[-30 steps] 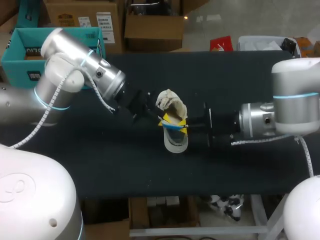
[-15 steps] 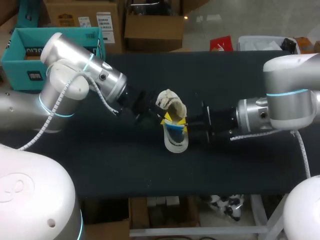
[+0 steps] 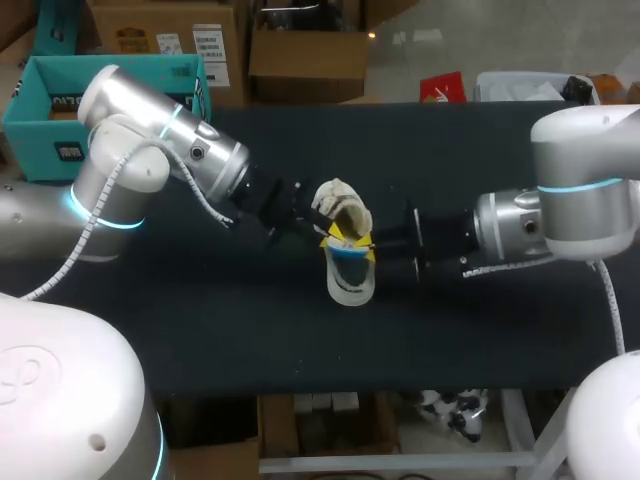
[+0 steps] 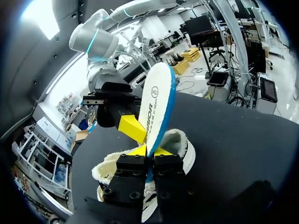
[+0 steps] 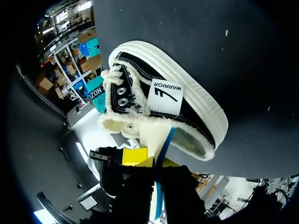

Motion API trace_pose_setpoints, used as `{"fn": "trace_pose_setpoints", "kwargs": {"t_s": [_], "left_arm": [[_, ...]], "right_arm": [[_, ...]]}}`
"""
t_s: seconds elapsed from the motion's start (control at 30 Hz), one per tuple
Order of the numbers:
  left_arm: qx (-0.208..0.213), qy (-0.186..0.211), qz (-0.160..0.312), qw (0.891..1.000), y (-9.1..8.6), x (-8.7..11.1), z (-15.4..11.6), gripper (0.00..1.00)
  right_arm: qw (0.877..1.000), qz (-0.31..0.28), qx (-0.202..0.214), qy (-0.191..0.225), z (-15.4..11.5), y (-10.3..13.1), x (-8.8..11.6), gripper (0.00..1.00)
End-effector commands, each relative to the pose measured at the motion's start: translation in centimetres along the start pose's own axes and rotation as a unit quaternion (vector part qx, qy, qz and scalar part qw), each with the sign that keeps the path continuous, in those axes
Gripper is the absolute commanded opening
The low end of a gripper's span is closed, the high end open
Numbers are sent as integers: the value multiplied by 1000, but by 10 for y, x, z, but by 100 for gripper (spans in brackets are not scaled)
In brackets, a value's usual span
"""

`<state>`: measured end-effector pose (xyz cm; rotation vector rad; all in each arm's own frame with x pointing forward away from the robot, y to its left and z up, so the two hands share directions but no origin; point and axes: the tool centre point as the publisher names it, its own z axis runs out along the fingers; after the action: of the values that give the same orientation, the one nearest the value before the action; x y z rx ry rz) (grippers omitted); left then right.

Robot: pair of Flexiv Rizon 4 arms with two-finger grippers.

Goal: Open the shoe tongue, take the insole out of the shoe, put the insole back into the shoe, and pack the shoe into the shoebox

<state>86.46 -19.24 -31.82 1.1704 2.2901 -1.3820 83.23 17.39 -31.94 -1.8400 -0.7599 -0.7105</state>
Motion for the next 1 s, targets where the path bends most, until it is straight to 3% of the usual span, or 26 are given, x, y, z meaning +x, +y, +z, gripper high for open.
{"fn": "trace_pose_setpoints", "kwargs": {"t_s": [0.03,0.2,0.33,0.4,0.47,0.5,0.63,0.83,1.0], "left_arm": [[-12,-6,6,1000,-16,-1,11,0],[-26,-8,11,1000,-15,-1,15,4],[-29,-6,14,999,-18,1,15,19],[-30,-2,14,999,-18,2,14,41],[-34,-1,9,999,-16,3,13,74],[-36,-2,6,999,-14,4,12,76],[-40,-7,-6,999,-7,5,8,62],[-50,-23,-21,998,-2,6,-2,62],[-53,-29,-28,998,2,7,-4,45]], "right_arm": [[999,-11,-36,-15,-2,-16,9,0],[999,-31,-35,-24,0,-7,3,0],[998,-46,-30,-27,2,-4,3,0],[998,-51,-27,-31,3,-3,4,0],[998,-53,-23,-33,5,0,4,0],[998,-54,-19,-32,5,2,3,0],[998,-52,-12,-34,6,8,0,0],[997,-60,-19,-50,2,1,0,0],[996,-63,-28,-57,-2,-5,0,0]]}}
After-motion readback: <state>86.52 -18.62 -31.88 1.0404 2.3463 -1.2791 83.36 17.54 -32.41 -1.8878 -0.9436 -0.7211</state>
